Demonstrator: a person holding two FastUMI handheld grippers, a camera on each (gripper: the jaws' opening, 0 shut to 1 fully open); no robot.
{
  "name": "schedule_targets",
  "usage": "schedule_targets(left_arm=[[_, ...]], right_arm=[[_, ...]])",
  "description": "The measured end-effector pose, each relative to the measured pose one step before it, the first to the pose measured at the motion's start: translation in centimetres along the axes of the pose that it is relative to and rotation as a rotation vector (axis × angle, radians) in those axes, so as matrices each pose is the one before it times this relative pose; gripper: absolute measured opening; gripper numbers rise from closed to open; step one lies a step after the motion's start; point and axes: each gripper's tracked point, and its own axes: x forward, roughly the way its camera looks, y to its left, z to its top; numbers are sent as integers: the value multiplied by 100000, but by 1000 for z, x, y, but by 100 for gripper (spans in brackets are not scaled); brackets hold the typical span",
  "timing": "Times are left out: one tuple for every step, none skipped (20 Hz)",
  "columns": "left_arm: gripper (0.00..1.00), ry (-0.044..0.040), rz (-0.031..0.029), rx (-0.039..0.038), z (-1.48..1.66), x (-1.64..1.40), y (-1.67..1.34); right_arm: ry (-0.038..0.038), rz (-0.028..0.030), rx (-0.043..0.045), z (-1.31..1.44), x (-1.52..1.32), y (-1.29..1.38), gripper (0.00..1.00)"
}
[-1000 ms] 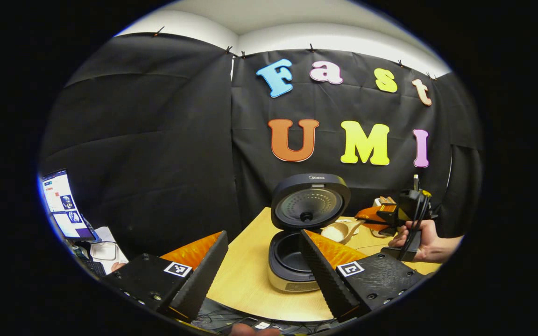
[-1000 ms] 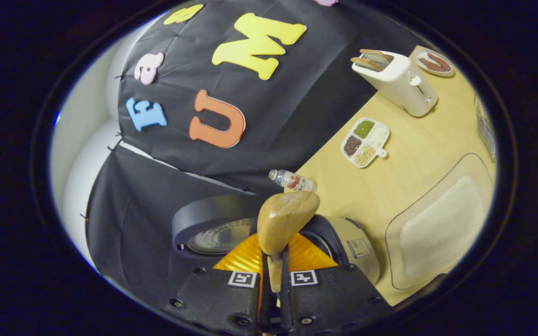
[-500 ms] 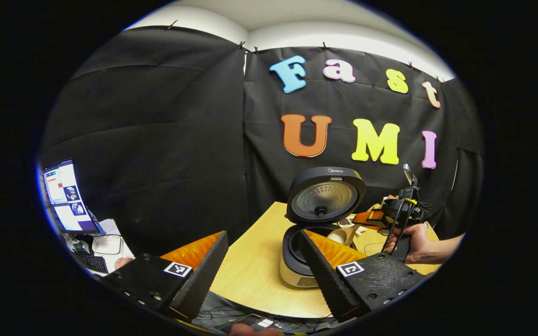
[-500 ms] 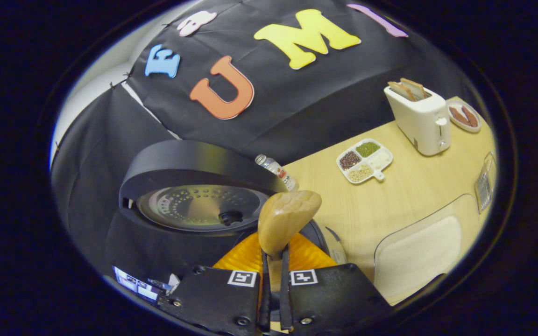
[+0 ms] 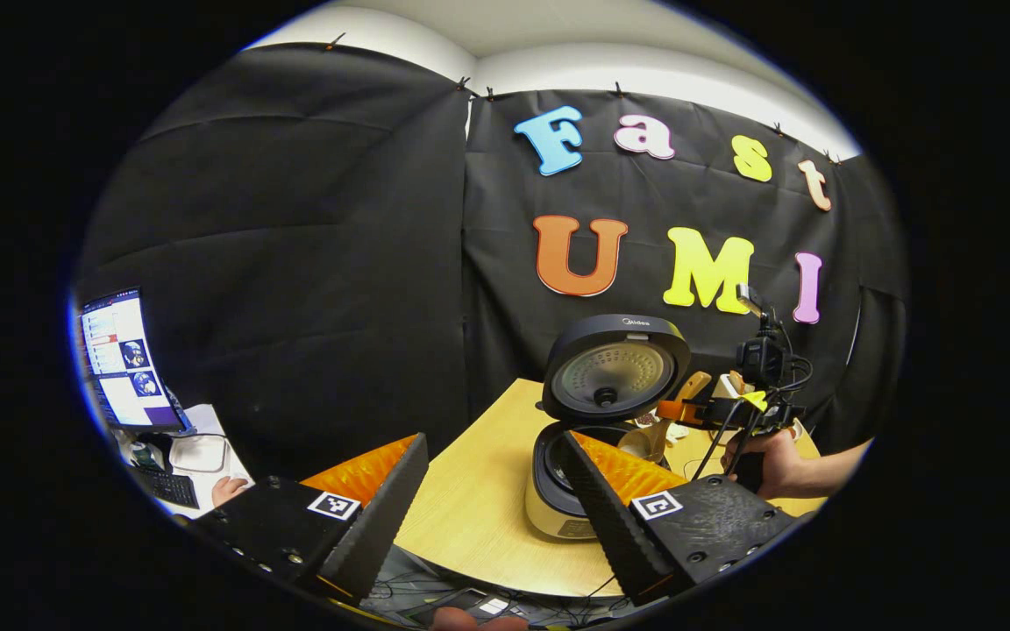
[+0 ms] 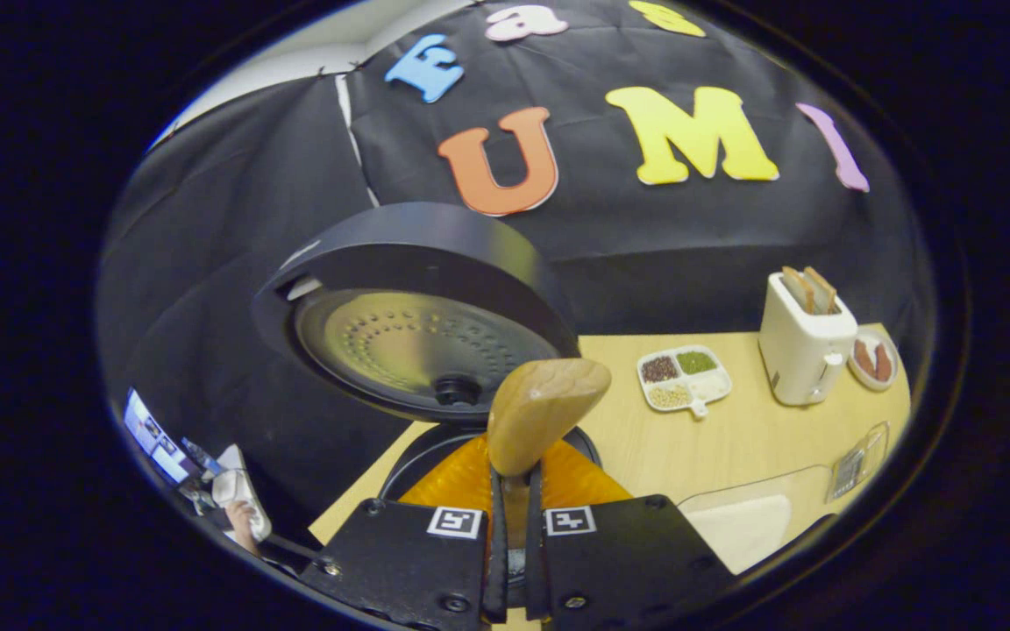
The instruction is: Close the left gripper, press the button to open the rice cooker; take a wooden spoon from the chopstick holder with the right hand, scoop a spoonful of rice and pour it into the rice cooker, then put the wooden spoon back into the chopstick holder.
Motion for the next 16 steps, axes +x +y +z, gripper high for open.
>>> schedule_targets(left_arm=[[97, 55, -139, -505, 8, -25, 63], [96, -7, -142, -404, -62, -43, 44], [96, 24, -101, -263, -40, -41, 14], [95, -101, -115, -110, -5, -53, 109], [95, -151, -104, -102, -27, -36, 48], [96, -74, -514, -101, -54, -86, -196], [96, -173, -755, 35, 38, -81, -145], [95, -862, -1100, 306, 142, -161, -107], [95, -497, -674, 396, 74, -116, -105], [95, -441, -546, 483, -28, -30, 76], [95, -333, -367, 518, 39, -43, -85], [95, 18, -263, 741, -105, 36, -95], [95, -313, -610, 824, 1, 19, -140], [95, -113, -594, 922, 31, -13, -179], [95, -347, -380, 738, 22, -37, -146], [95, 126, -398, 596, 156, -83, -187]], right_arm=[[-1325, 378, -4843, 294, -291, 702, 13], [-1195, 191, -4957, 353, -251, 691, 13], [-1409, 174, -5078, 176, -116, 503, 13], [-1508, -27, -5129, 321, -139, 338, 13], [-1396, -118, -4994, -369, -287, 152, 13], [-1243, -97, -4943, 217, -208, 328, 13], [-715, 214, -4138, 36, -33, 501, 13], [-545, 66, -3845, 46, -74, 471, 13], [-640, -153, -3754, 71, -199, 258, 13], [-797, -247, -3720, 205, -97, 215, 13], [-524, 111, -2354, 120, -107, 345, 13], [85, 544, -1128, -23, -78, 358, 13], [-110, 443, -797, -153, 134, -45, 13], [-386, -398, -1017, 24, 49, -44, 13], [-605, -575, -1289, 120, -28, 4, 13], [-303, -176, -860, 59, -87, 67, 13]])
